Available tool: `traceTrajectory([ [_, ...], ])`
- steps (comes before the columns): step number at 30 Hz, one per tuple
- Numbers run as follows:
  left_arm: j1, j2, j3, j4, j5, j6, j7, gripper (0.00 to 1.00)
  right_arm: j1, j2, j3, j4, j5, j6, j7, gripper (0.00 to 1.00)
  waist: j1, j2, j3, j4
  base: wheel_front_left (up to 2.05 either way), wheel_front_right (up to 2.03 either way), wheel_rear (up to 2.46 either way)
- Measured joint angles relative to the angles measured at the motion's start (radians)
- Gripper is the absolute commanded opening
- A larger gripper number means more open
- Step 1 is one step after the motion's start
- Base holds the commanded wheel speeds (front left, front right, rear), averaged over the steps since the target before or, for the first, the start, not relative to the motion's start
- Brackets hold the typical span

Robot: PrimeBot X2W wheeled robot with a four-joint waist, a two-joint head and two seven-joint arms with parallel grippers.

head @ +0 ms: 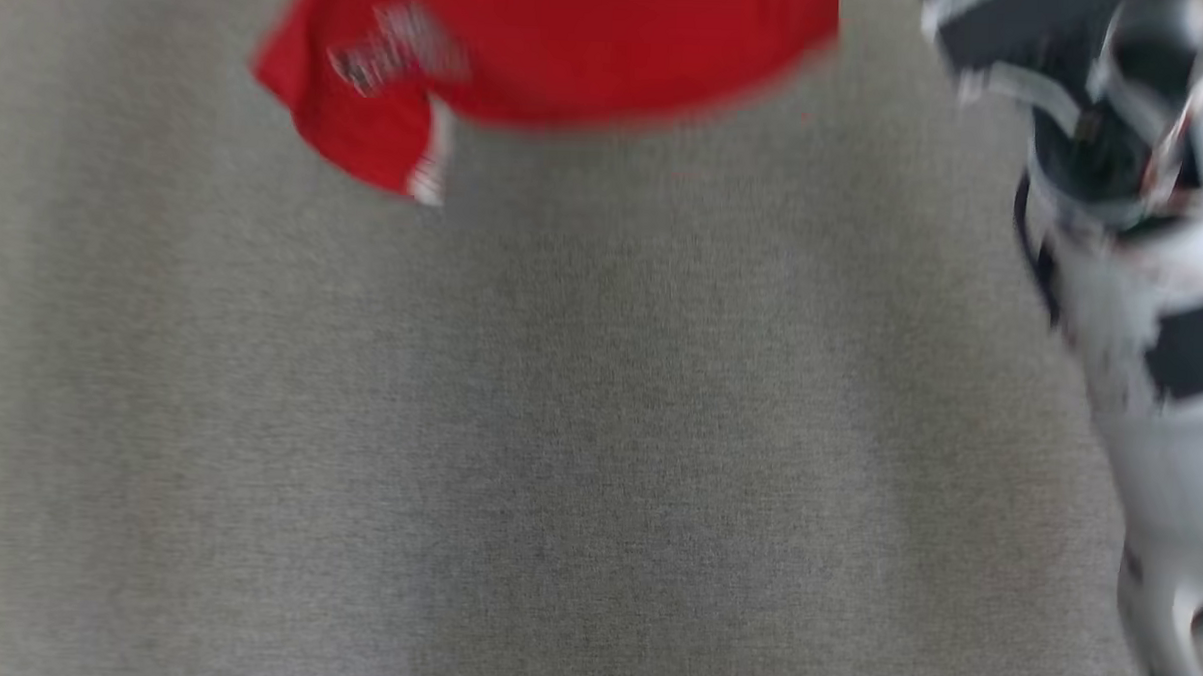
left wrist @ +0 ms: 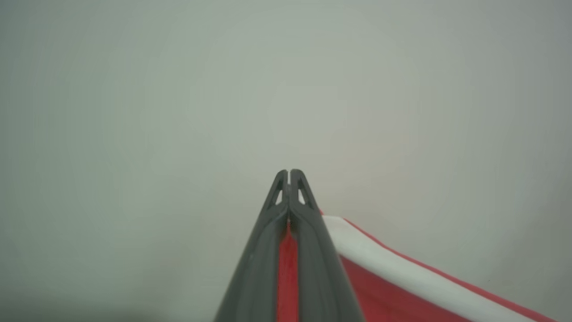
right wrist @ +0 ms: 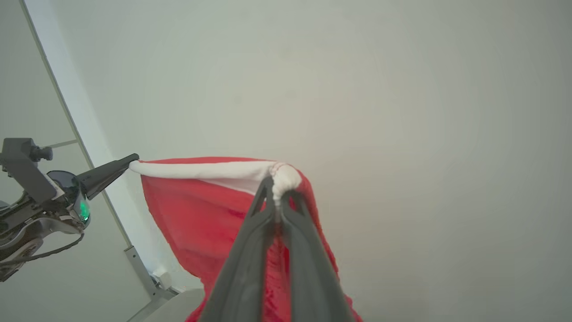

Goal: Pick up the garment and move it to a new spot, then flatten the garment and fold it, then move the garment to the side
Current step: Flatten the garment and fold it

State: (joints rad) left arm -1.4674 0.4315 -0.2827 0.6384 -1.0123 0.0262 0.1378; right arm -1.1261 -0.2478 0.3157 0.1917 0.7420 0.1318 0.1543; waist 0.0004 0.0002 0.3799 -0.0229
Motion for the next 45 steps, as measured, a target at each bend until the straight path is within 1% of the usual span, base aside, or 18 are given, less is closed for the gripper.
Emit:
traceTrajectory([
  [4,-0.162,-0.001,0.012,0.098,0.012,-0.002,-0.019,0.00,-0.195,0.030,0.000,0.097,-0.017,0.000,-0.004,0.00,0.0000,0.0000,0.071,-0.013,0.00,0.00,0.00],
  [7,-0.246,-0.005,0.005,0.142,0.026,-0.023,-0.032,0.00,-0.300,0.041,0.022,0.160,-0.035,0.000,-0.010,0.00,0.0001,0.0000,0.120,-0.023,0.00,0.00,0.00],
  [10,-0.292,-0.009,0.006,0.186,0.027,-0.045,-0.051,0.00,-0.366,0.052,0.047,0.211,-0.038,0.000,-0.026,0.00,0.0000,0.0001,0.160,-0.034,0.00,0.00,0.00],
  [13,-0.302,-0.019,0.005,0.229,0.026,-0.064,-0.065,0.00,-0.396,0.050,0.071,0.247,-0.030,0.000,-0.048,0.00,0.0000,0.0001,0.189,-0.044,0.00,0.00,0.00],
  [16,-0.293,-0.034,0.003,0.262,0.019,-0.090,-0.081,0.00,-0.400,0.035,0.099,0.263,-0.018,0.000,-0.072,0.00,0.0000,0.0001,0.205,-0.050,0.00,0.00,0.00],
  [20,-0.225,-0.051,0.007,0.271,-0.004,-0.125,-0.109,0.00,-0.350,0.002,0.151,0.255,0.011,0.000,-0.096,0.00,-0.0003,0.0000,0.194,-0.049,0.00,0.00,0.00],
  [21,-0.225,-0.051,0.007,0.271,-0.004,-0.125,-0.109,0.00,-0.350,0.002,0.151,0.255,0.011,0.000,-0.096,0.00,-0.0003,0.0000,0.194,-0.049,0.00,0.00,0.00],
  [24,-0.135,-0.062,0.014,0.247,-0.036,-0.142,-0.131,0.00,-0.270,-0.032,0.200,0.219,0.040,0.000,-0.111,0.00,-0.0003,0.0000,0.172,-0.044,0.00,0.00,0.00],
  [27,-0.015,-0.066,0.027,0.200,-0.071,-0.150,-0.151,0.00,-0.167,-0.064,0.257,0.164,0.074,0.000,-0.125,0.00,-0.0004,0.0000,0.142,-0.039,0.00,0.00,0.00],
  [31,0.203,-0.073,0.037,0.106,-0.115,-0.151,-0.191,0.00,0.012,-0.121,0.302,0.081,0.105,0.000,-0.153,0.00,-0.0005,-0.0001,0.091,-0.031,0.00,0.00,0.00],
  [35,0.451,-0.083,0.055,-0.009,-0.150,-0.149,-0.245,0.00,0.219,-0.177,0.317,0.002,0.137,0.000,-0.179,0.00,-0.0006,-0.0002,0.033,-0.019,0.00,0.00,0.00],
  [37,0.578,-0.090,0.061,-0.076,-0.159,-0.133,-0.268,0.00,0.325,-0.199,0.316,-0.033,0.144,0.000,-0.193,0.00,-0.0007,-0.0003,0.002,-0.012,0.00,0.00,0.00],
  [42,0.888,-0.116,0.089,-0.263,-0.194,-0.066,-0.323,0.00,0.583,-0.231,0.303,-0.095,0.151,0.000,-0.217,0.00,-0.0008,-0.0004,-0.073,0.005,0.00,0.00,0.00],
  [45,1.057,-0.113,0.079,-0.366,-0.174,-0.027,-0.344,0.00,0.705,-0.236,0.300,-0.127,0.148,0.000,-0.221,0.00,-0.0008,-0.0004,-0.114,0.014,0.00,0.00,0.00],
])
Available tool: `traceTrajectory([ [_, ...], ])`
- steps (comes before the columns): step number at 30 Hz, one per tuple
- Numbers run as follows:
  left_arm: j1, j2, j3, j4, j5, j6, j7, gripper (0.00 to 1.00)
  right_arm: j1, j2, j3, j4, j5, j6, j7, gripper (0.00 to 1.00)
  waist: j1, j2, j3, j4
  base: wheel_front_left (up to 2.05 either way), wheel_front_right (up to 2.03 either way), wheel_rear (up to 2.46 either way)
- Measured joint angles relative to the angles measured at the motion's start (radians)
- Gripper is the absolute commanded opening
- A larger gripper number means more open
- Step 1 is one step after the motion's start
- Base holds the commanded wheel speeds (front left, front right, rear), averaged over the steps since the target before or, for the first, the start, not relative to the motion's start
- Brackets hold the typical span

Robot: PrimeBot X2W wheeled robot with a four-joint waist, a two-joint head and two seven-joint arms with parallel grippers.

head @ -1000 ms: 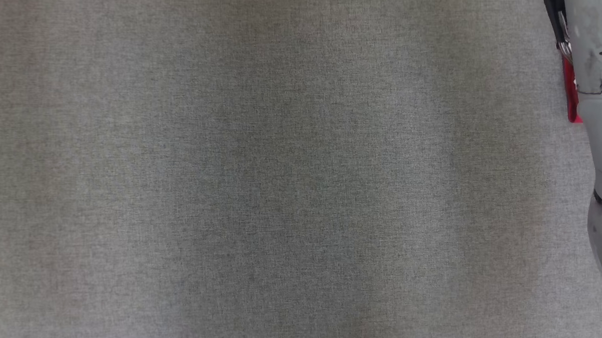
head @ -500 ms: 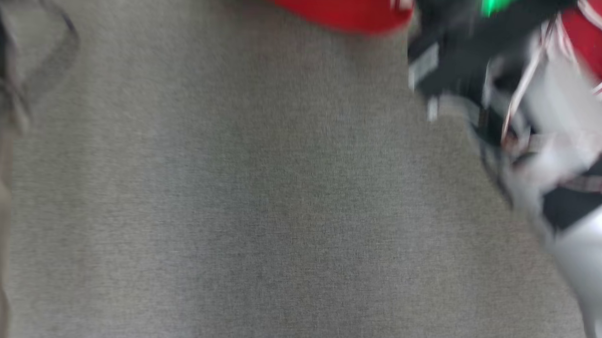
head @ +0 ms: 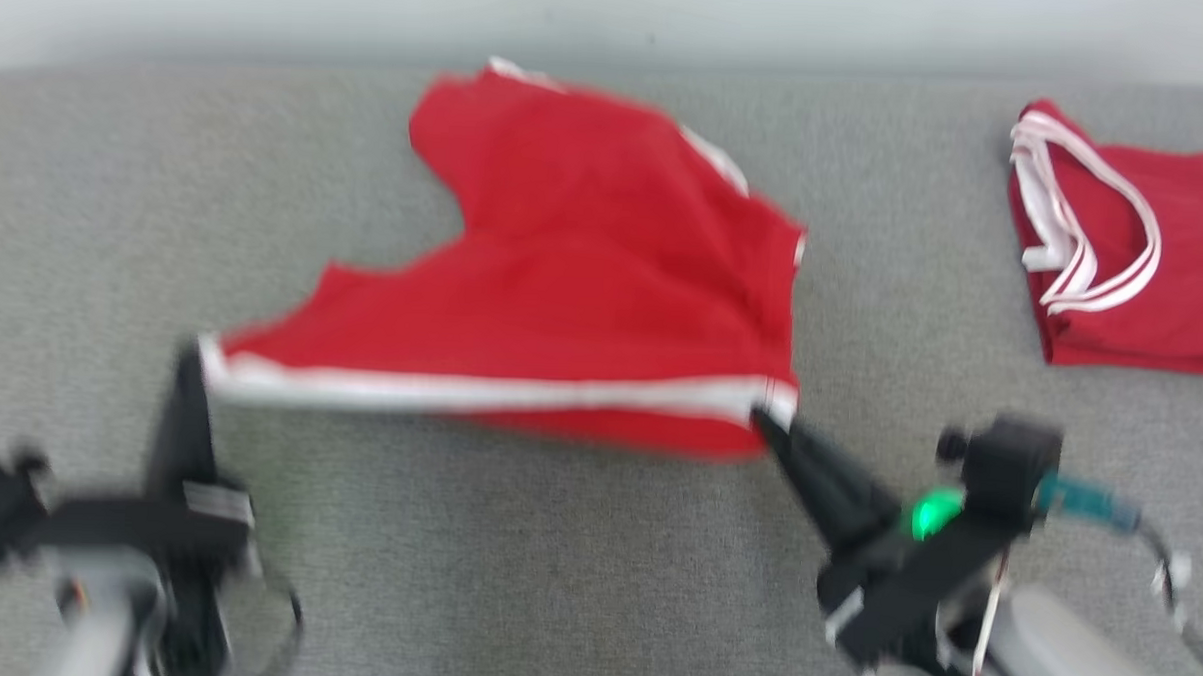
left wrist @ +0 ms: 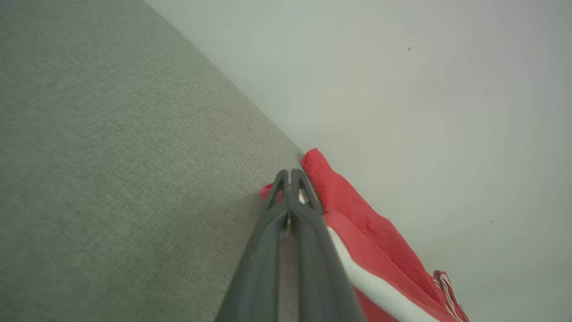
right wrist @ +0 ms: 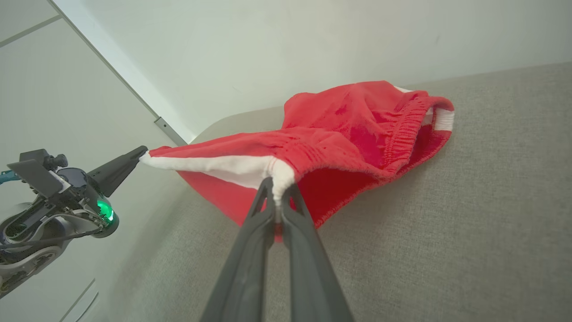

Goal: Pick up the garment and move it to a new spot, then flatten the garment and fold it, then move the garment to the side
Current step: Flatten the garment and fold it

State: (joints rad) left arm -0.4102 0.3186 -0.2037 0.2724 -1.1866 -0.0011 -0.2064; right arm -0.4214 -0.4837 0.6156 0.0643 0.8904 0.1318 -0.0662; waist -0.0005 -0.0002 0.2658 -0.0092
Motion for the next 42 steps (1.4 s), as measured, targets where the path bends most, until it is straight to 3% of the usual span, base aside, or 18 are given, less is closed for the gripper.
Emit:
traceTrajectory([
  [2,0.153,-0.015,0.004,-0.080,-0.015,0.029,-0.010,0.00,0.098,-0.004,0.001,-0.018,-0.011,0.000,0.000,0.00,0.0000,0.0000,-0.036,0.006,0.00,0.00,0.00],
  [8,0.398,-0.049,0.001,-0.155,-0.008,0.068,-0.035,0.00,0.277,-0.016,-0.011,-0.030,-0.028,0.000,-0.021,0.00,0.0001,-0.0001,-0.099,0.019,0.00,0.00,0.00],
  [19,0.592,-0.084,0.021,-0.240,0.007,0.104,-0.047,0.00,0.542,-0.047,-0.040,-0.101,-0.002,0.000,-0.014,0.00,0.0002,0.0000,-0.168,0.061,0.00,0.00,0.00],
  [30,0.588,-0.076,0.024,-0.254,0.042,0.098,-0.049,0.00,0.557,-0.013,-0.054,-0.154,-0.013,0.000,0.004,0.00,0.0005,0.0001,-0.151,0.038,0.00,0.00,0.00],
  [42,0.314,0.072,-0.004,-0.273,0.142,0.092,0.070,0.00,0.405,0.053,-0.095,-0.167,0.042,0.000,0.002,0.00,0.0005,0.0002,-0.105,-0.014,0.00,0.00,0.00],
])
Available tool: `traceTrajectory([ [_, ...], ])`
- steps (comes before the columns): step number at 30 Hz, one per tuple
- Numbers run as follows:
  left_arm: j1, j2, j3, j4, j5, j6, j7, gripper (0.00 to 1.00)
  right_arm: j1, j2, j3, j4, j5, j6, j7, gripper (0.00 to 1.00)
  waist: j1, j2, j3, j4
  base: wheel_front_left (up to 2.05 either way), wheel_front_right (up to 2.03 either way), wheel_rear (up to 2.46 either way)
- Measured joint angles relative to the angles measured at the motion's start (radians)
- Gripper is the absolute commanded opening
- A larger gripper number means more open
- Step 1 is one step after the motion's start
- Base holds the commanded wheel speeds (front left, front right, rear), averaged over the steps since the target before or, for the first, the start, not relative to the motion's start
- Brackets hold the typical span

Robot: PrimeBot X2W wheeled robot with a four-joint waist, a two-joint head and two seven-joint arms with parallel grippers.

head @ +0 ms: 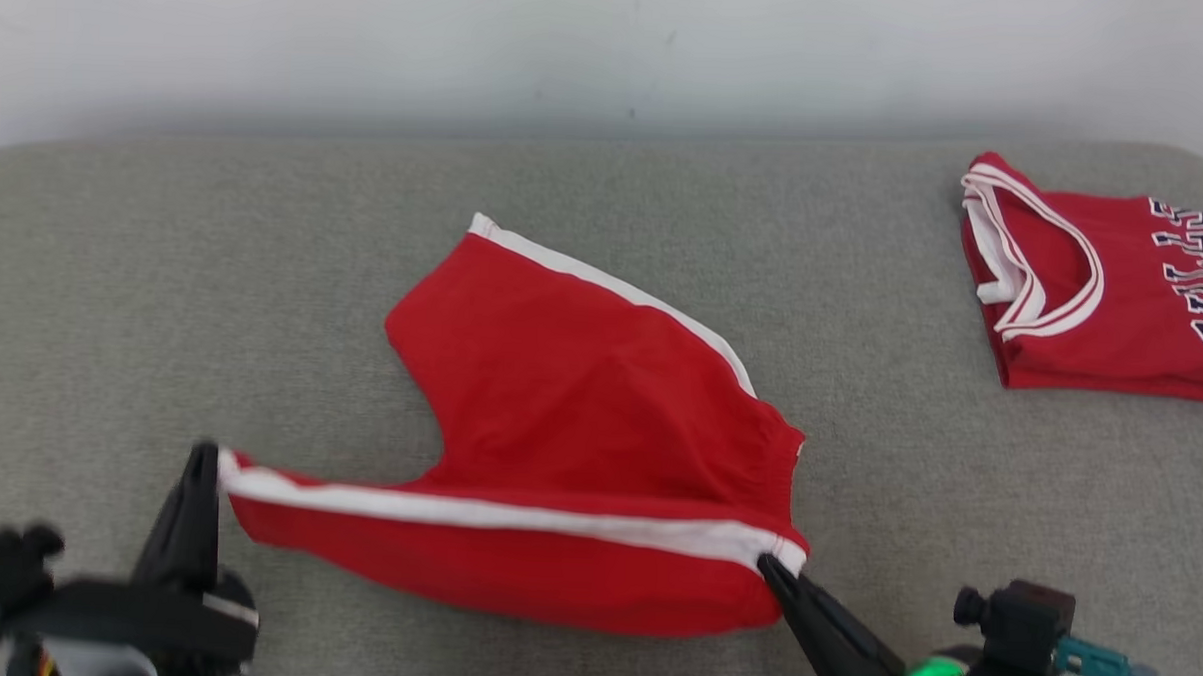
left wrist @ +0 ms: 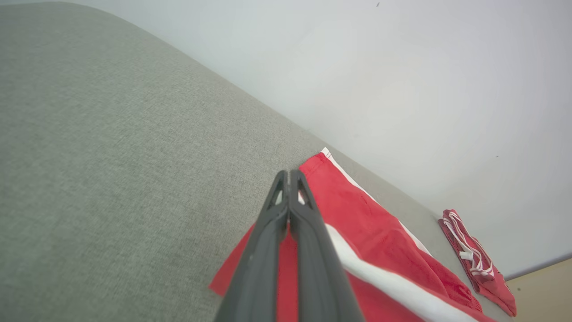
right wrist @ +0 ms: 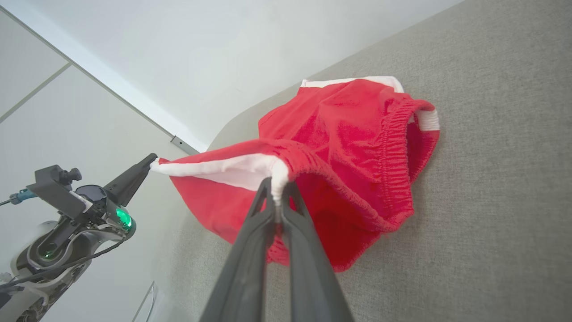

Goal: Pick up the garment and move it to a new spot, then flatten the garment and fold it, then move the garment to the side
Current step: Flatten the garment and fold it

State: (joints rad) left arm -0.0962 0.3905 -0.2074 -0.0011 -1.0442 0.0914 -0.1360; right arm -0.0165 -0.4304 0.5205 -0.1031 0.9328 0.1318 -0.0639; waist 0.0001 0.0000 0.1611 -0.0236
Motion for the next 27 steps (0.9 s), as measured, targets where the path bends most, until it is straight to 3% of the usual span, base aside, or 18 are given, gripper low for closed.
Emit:
traceTrajectory([
  [11,-0.425,0.119,-0.070,0.154,0.063,-0.031,0.231,0.00,-0.173,0.093,0.020,0.041,0.018,0.000,-0.043,0.00,0.0002,0.0001,0.100,-0.085,0.00,0.00,0.00],
  [19,-0.656,0.137,-0.128,0.301,0.101,-0.052,0.360,0.00,-0.242,0.128,0.023,0.093,0.014,0.000,-0.093,0.00,0.0002,0.0001,0.163,-0.166,0.00,0.00,0.00],
  [27,-0.809,0.146,-0.183,0.456,0.167,-0.076,0.401,0.00,-0.312,0.189,0.021,0.160,-0.034,0.000,-0.114,0.00,0.0003,0.0002,0.225,-0.224,0.00,0.00,0.00],
])
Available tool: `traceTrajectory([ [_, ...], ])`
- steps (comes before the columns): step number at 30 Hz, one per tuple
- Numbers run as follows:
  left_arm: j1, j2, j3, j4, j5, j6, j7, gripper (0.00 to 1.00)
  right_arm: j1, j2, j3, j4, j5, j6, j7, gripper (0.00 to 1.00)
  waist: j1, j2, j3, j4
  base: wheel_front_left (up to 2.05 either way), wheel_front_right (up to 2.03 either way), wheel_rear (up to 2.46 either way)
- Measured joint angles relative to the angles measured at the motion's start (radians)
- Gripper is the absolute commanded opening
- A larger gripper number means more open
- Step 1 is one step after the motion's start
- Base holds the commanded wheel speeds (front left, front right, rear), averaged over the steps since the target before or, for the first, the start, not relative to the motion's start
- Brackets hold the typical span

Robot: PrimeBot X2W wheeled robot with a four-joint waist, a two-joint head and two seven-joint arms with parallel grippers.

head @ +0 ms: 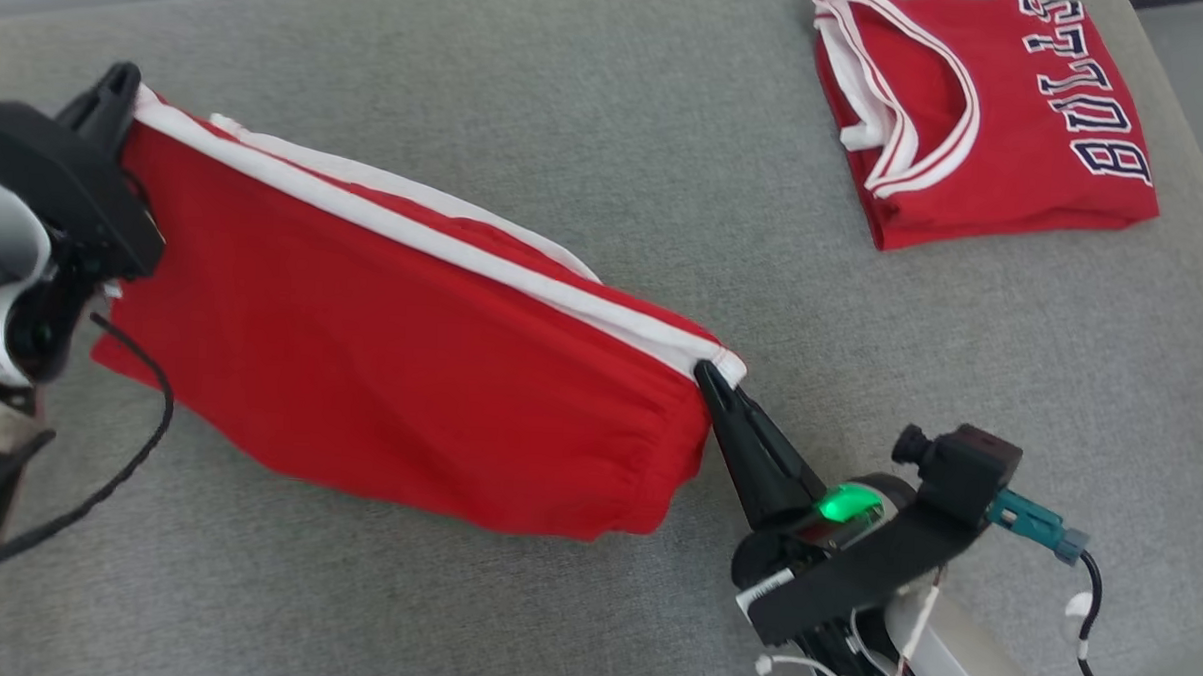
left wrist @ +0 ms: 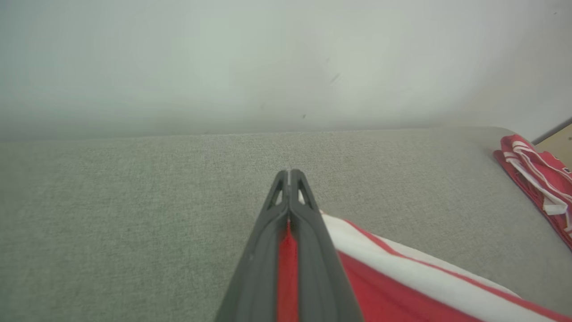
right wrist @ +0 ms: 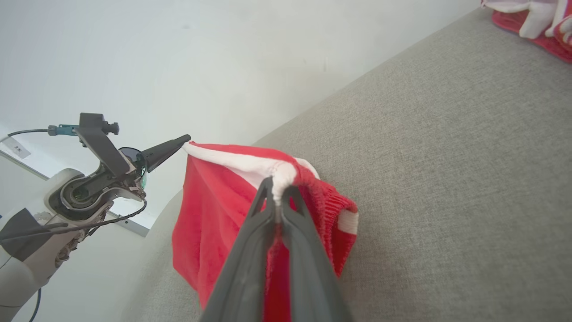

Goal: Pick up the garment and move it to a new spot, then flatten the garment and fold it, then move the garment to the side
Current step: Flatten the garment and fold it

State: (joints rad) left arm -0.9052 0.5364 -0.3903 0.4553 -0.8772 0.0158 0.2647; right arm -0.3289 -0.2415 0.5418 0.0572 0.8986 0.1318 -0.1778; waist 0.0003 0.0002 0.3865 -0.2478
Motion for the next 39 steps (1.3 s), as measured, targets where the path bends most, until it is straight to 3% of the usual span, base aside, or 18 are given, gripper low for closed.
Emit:
traceTrajectory([
  [10,-0.147,-0.001,-0.067,0.180,0.086,-0.044,0.000,0.00,-0.103,0.101,-0.006,0.091,-0.084,0.000,0.010,0.00,-0.0001,0.0000,0.081,-0.063,0.00,0.00,0.00],
  [17,-0.176,-0.020,-0.086,0.272,0.094,-0.070,-0.032,0.00,-0.123,0.122,-0.025,0.133,-0.124,0.000,0.025,0.00,-0.0002,0.0000,0.107,-0.082,0.00,0.00,0.00],
  [18,-0.180,-0.021,-0.088,0.283,0.094,-0.076,-0.035,0.00,-0.123,0.124,-0.025,0.138,-0.125,0.000,0.033,0.27,-0.0002,0.0000,0.108,-0.081,0.00,0.00,0.00],
  [19,-0.185,-0.023,-0.089,0.293,0.095,-0.077,-0.041,0.27,-0.124,0.126,-0.025,0.143,-0.127,0.000,0.038,0.81,-0.0002,0.0000,0.108,-0.080,0.00,0.00,0.00],
  [20,-0.188,-0.025,-0.092,0.301,0.099,-0.079,-0.047,0.91,-0.124,0.127,-0.023,0.144,-0.129,0.000,0.045,1.00,-0.0002,0.0000,0.107,-0.078,0.00,0.00,0.00],
  [21,-0.191,-0.030,-0.094,0.319,0.101,-0.086,-0.061,1.00,-0.125,0.128,-0.023,0.146,-0.137,0.000,0.047,1.00,-0.0002,0.0000,0.104,-0.073,0.00,0.00,0.00],
  [31,-0.179,-0.072,-0.088,0.359,0.075,-0.123,-0.192,1.00,-0.089,0.090,-0.071,0.114,-0.213,0.000,0.048,1.00,-0.0004,-0.0001,0.040,-0.050,0.00,0.00,0.00],
  [39,-0.085,-0.080,-0.100,0.351,0.069,-0.137,-0.310,1.00,0.024,0.048,-0.160,0.017,-0.260,0.000,0.088,1.00,-0.0005,-0.0002,-0.044,-0.024,0.00,0.00,0.00],
])
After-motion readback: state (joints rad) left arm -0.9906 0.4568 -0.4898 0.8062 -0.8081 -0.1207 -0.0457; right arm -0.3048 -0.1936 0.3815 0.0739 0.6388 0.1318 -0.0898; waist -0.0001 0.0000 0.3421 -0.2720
